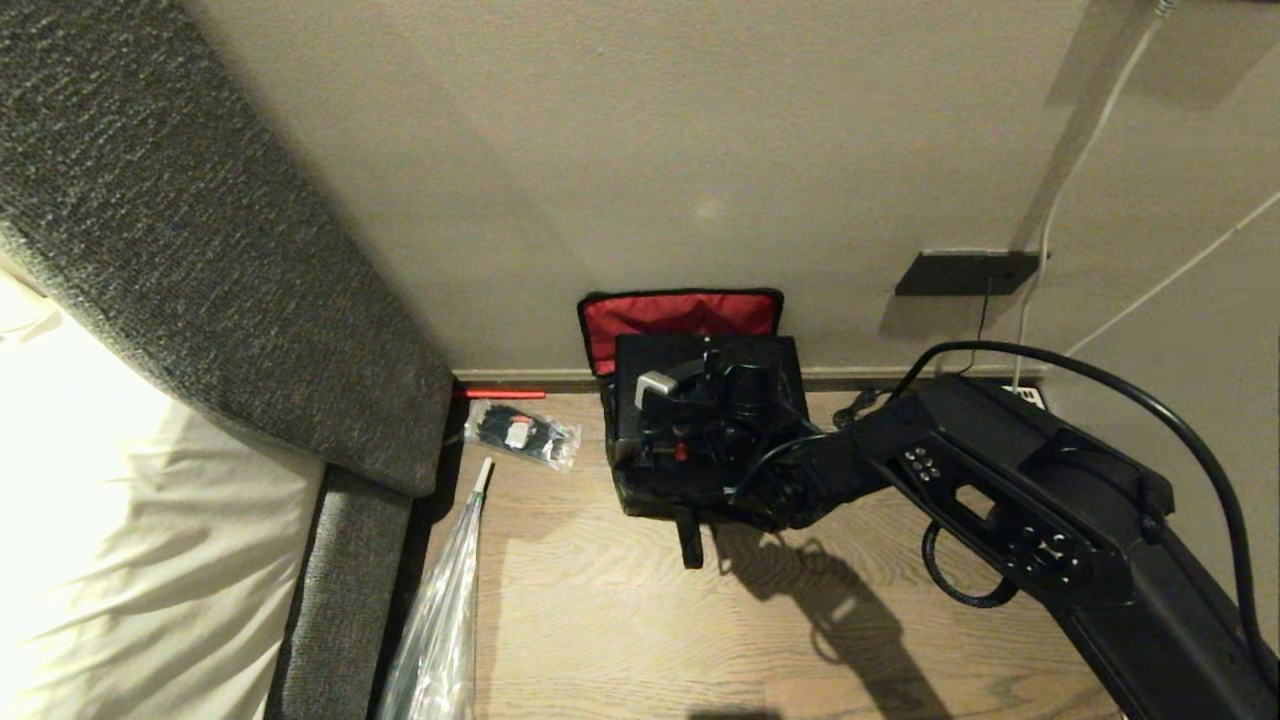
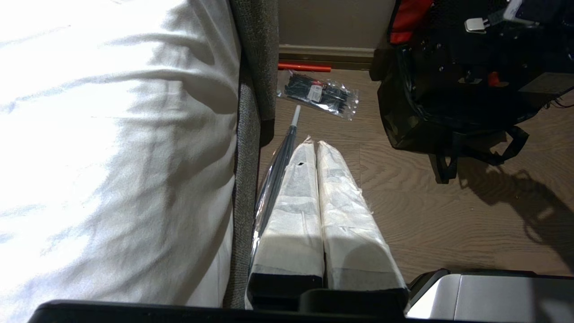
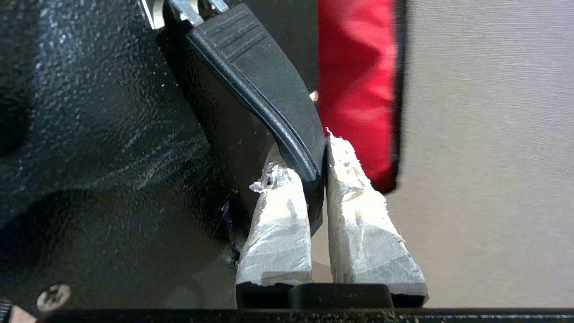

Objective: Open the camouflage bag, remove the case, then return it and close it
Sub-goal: Place the black box back

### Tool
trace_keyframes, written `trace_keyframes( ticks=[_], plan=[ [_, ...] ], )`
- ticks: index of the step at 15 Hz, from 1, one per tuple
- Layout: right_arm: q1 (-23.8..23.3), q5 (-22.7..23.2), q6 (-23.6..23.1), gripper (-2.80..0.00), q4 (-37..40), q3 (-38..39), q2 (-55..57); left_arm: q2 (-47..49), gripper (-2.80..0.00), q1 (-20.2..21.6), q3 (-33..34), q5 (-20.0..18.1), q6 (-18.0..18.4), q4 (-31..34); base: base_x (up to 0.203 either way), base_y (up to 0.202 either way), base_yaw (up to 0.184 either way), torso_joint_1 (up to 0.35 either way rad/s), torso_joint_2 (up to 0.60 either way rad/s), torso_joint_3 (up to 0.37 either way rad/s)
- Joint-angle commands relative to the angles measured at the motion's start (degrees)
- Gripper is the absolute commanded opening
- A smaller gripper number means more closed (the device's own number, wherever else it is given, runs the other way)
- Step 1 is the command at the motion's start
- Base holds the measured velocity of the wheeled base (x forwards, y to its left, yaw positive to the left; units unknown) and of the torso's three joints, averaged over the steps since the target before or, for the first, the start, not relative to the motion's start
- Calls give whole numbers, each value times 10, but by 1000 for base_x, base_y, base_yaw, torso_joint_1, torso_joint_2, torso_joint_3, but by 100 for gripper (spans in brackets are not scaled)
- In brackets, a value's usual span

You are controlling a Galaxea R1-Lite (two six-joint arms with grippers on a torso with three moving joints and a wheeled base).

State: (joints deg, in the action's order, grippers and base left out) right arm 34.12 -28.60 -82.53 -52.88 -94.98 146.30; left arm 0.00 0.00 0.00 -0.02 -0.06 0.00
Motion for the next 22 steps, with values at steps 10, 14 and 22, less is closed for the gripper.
trace_keyframes(
  ticks=[10,14,22],
  plan=[
    [2,-2,10,-280,22,-26,12,0,-280,0,0,0,0,0,0,0,0,0,0,0],
    [13,-3,8,-280,33,-26,6,0,-280,0,0,0,0,1,0,0,0,0,0,0],
    [14,-2,10,-280,36,-31,44,0,-280,0,0,0,0,0,0,0,0,0,0,0]
  ],
)
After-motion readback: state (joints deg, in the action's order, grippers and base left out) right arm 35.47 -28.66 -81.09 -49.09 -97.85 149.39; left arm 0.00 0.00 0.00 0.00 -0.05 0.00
